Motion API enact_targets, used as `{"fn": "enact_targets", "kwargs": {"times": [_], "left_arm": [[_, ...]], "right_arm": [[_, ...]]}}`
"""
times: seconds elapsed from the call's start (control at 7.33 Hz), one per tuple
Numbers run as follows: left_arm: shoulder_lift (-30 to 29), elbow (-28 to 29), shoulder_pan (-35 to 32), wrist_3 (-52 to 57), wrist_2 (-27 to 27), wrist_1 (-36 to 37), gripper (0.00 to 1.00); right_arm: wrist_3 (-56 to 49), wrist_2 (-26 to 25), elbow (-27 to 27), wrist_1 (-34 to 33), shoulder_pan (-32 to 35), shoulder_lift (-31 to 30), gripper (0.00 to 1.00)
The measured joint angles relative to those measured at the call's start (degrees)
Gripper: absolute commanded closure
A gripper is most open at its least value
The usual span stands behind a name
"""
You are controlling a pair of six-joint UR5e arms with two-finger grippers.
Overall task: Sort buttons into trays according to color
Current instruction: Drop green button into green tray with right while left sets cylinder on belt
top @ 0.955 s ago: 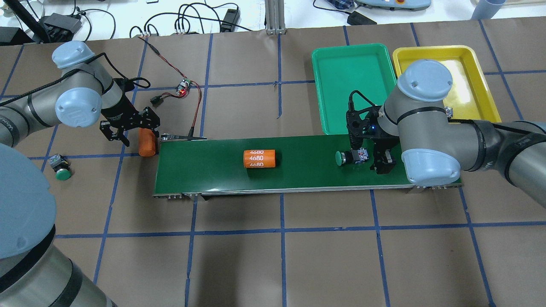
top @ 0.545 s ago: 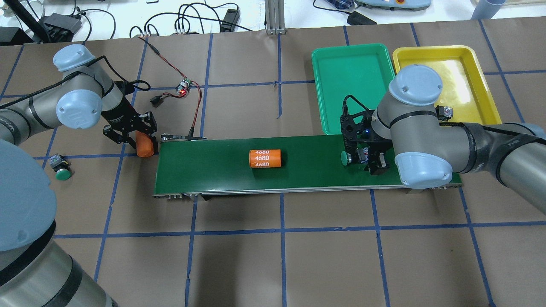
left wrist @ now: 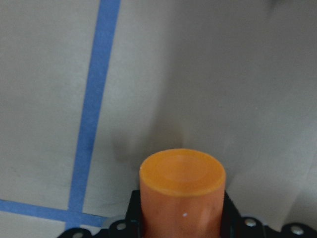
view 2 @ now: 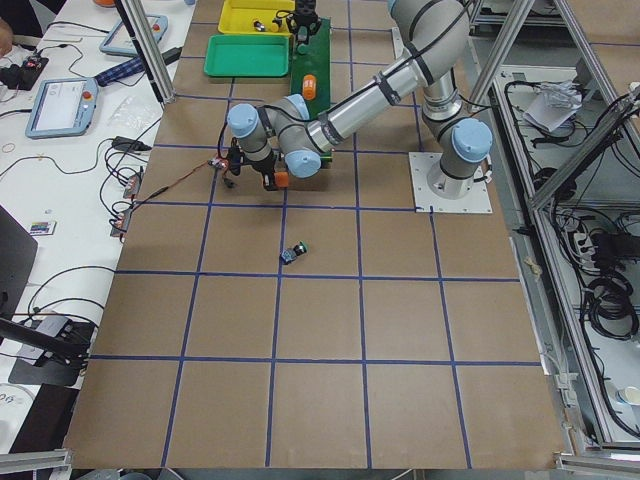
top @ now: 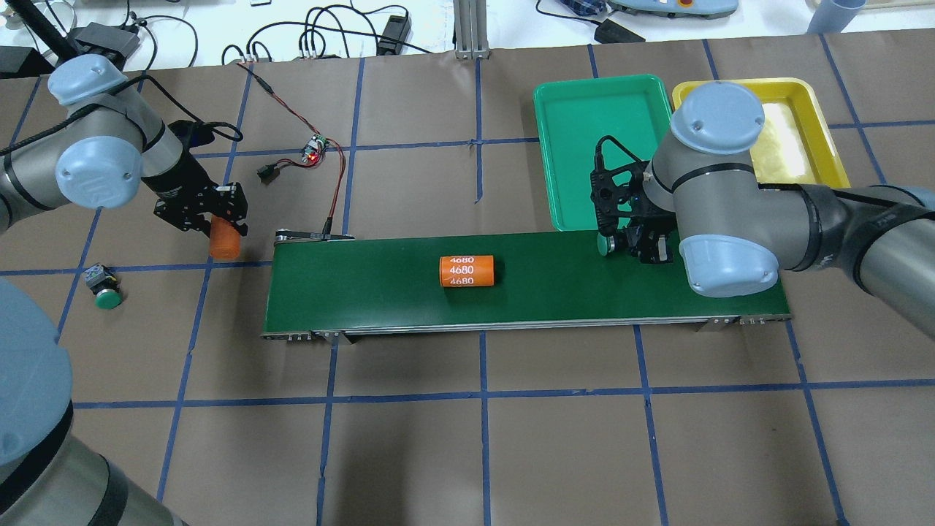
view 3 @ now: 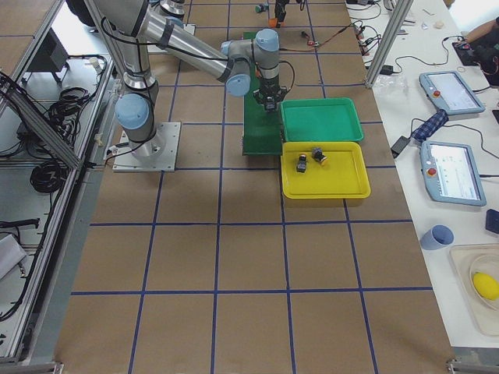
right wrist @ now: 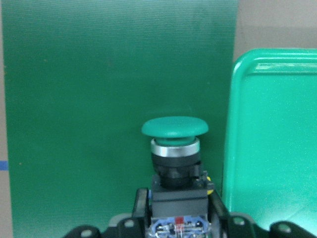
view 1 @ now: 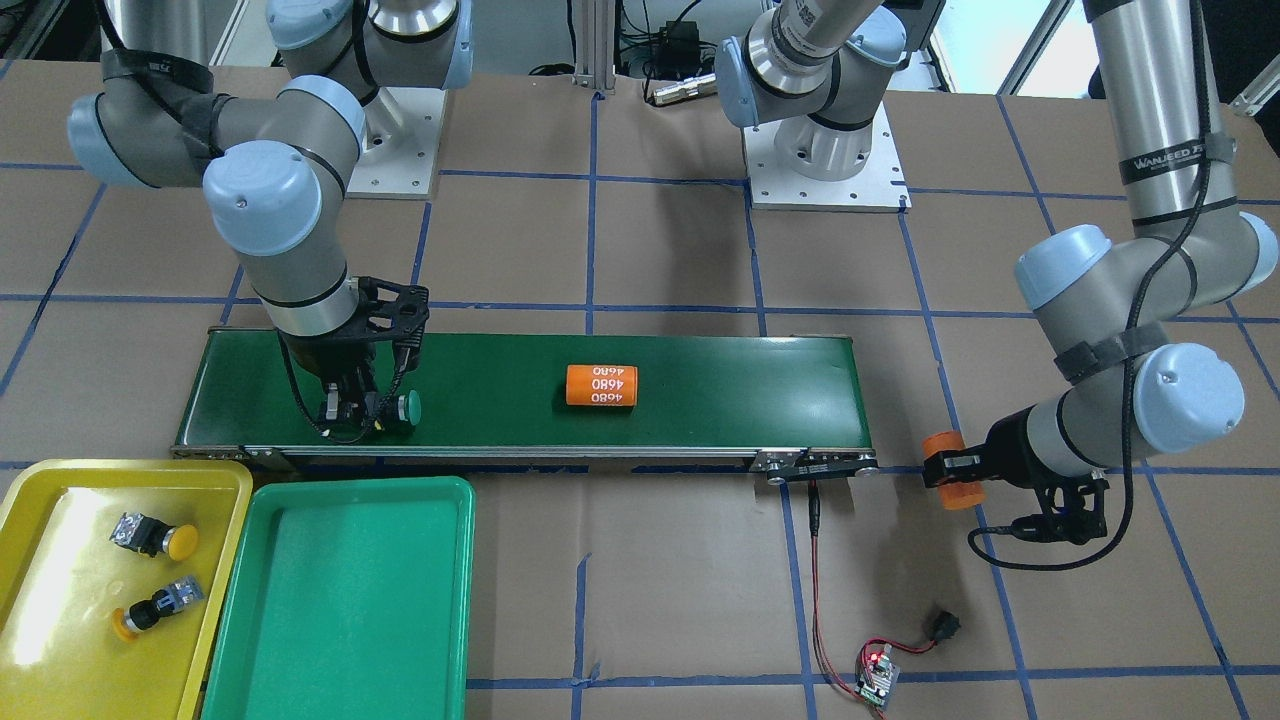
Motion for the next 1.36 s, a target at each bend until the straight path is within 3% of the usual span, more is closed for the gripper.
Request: {"fn": "enact_targets", "kwargs": {"times": [0.27, 0.41, 0.55, 0.68, 0.95, 1.23, 1.36], "left_arm": [[4.9, -0.3, -2.3, 1.0, -0.3, -6.0, 1.00], [6.9, -1.0, -6.3, 3.2, -0.4, -7.2, 1.00], [8.6, -2.2, -11.4, 6.8, -0.4, -7.6, 1.00], [10.0, -4.0, -15.3, 12.3, -0.2, -7.5, 1.00], [11.9, -7.6, -18.7, 28.7, 0.0, -6.0, 1.00], [11.4, -10.3, -21.3, 44.6, 0.1, 0.4, 1.00], [11.0, -11.7, -22.1, 50.2, 0.1, 3.6, 0.88]], "right_arm": [[-0.6, -0.4, -10.6, 1.1, -1.8, 6.8, 0.98], [-0.9, -0.2, -16.7, 2.6, -2.8, 11.0, 0.79], [-1.1, 0.0, -21.2, 3.4, -3.4, 15.1, 0.27], [-1.4, 0.2, -23.4, 3.0, -3.6, 18.8, 0.00], [-1.8, 0.2, -23.9, 2.2, -3.8, 20.9, 0.00], [-2.4, 0.4, -23.0, 7.7, -4.0, 16.4, 0.00], [-3.9, 0.5, -20.4, 10.9, -4.2, 12.2, 0.00]]}}
